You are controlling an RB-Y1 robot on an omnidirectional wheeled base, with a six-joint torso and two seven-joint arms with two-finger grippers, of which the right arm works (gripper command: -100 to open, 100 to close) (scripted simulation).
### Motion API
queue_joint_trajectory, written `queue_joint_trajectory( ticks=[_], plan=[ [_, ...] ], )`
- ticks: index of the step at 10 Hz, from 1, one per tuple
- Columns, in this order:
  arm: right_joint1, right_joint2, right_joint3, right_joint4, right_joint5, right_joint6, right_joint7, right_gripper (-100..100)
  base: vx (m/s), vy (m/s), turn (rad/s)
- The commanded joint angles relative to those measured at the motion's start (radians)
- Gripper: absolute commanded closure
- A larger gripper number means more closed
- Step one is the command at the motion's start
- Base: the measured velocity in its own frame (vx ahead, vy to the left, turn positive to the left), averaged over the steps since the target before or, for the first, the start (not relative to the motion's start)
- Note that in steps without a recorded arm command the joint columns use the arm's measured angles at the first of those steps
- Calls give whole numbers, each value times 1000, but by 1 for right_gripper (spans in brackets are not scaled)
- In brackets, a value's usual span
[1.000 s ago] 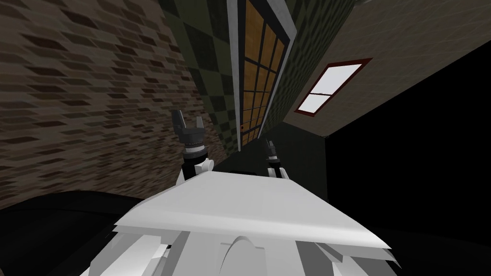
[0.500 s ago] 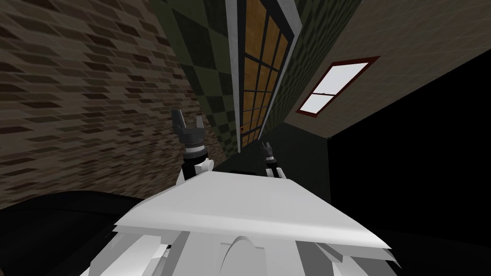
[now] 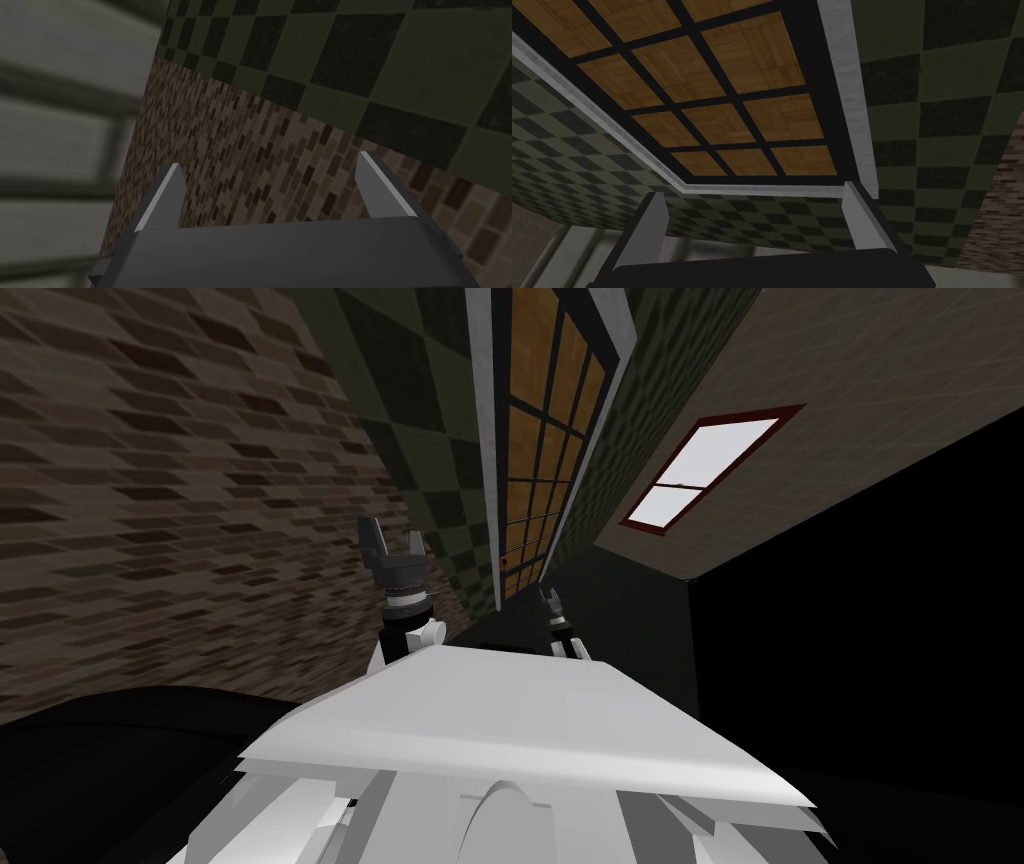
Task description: Pull the door open
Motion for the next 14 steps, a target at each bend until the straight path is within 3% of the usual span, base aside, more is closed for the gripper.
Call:
queue_joint_trajectory(
  ticks=[1,5,8,9,14],
  plan=[
    [-14,-1,5,31,13,-4,22,-100,104,-19,17],
    [-39,5,17,110,42,-23,76,-100,90,-5,16],
    [-70,13,33,207,79,-46,142,-100,142,-26,29],
    [-70,13,33,207,79,-46,142,-100,116,4,11],
    [-106,28,50,317,121,-72,217,-100,102,-7,20]
  ],
)
